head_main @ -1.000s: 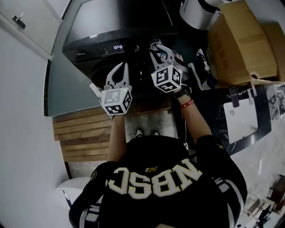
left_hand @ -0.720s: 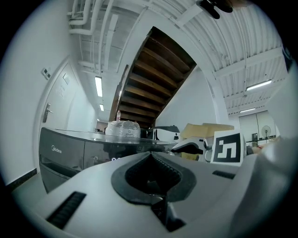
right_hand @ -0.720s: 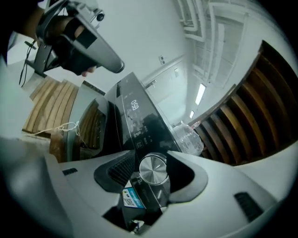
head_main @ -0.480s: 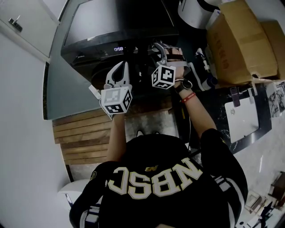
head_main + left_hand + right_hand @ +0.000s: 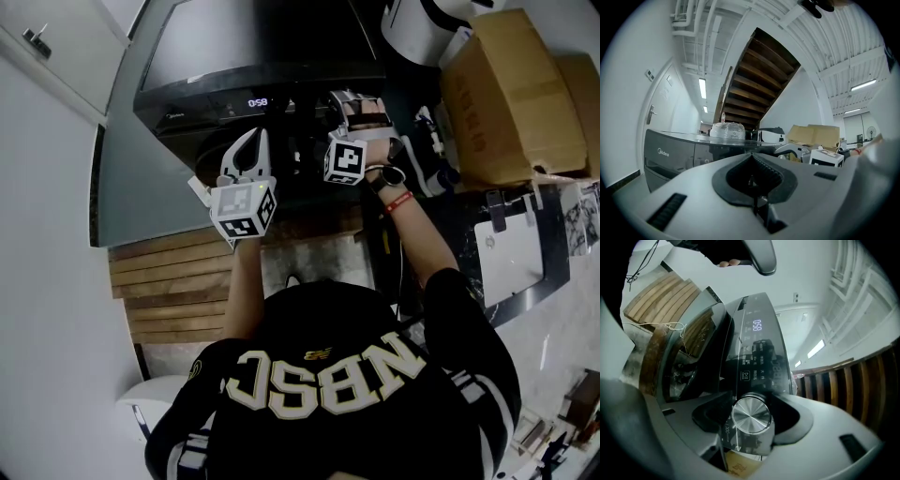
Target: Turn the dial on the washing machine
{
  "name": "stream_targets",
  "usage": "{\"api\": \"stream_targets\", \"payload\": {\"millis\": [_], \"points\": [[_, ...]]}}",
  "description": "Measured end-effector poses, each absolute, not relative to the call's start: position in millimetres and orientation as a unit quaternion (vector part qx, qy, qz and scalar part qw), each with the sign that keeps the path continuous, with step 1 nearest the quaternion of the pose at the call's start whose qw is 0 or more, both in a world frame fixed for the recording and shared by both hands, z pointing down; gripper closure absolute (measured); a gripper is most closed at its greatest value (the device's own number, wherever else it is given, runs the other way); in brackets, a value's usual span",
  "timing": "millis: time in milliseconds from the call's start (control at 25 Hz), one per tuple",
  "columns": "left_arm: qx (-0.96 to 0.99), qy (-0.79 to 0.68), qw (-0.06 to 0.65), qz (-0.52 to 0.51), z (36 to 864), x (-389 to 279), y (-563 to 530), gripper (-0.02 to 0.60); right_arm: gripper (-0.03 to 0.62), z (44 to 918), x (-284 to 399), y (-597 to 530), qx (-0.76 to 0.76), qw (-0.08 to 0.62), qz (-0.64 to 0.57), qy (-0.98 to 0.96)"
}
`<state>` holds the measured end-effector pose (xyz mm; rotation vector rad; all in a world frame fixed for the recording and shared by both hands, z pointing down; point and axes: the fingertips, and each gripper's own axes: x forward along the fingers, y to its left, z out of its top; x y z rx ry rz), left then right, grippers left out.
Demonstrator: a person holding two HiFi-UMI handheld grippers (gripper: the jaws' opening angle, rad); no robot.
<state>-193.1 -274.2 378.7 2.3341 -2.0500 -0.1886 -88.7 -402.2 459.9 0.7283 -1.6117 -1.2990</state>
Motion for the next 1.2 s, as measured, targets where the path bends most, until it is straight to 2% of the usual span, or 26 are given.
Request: {"api": "stream_targets", "payload": {"millis": [560, 1000, 1200], "points": [[0.756, -0.652, 0.019, -0.055, 382.4, -189.1, -276.0, 0.566, 0.342, 460.5, -87.1, -407.1, 0.318, 0.445, -0.512, -0.663], [0.759, -0.648, 0.024, -0.057, 384.8, -187.2, -275.6, 0.566, 0.344, 445.7, -84.6, -410.7, 0.394, 0.349, -0.384, -0.758], [0.759, -0.648, 0.028, -0.057, 387.8, -186.8, -275.3, 0.566, 0.344, 445.4, -84.3, -410.5, 0.395, 0.35, -0.383, -0.758]]}}
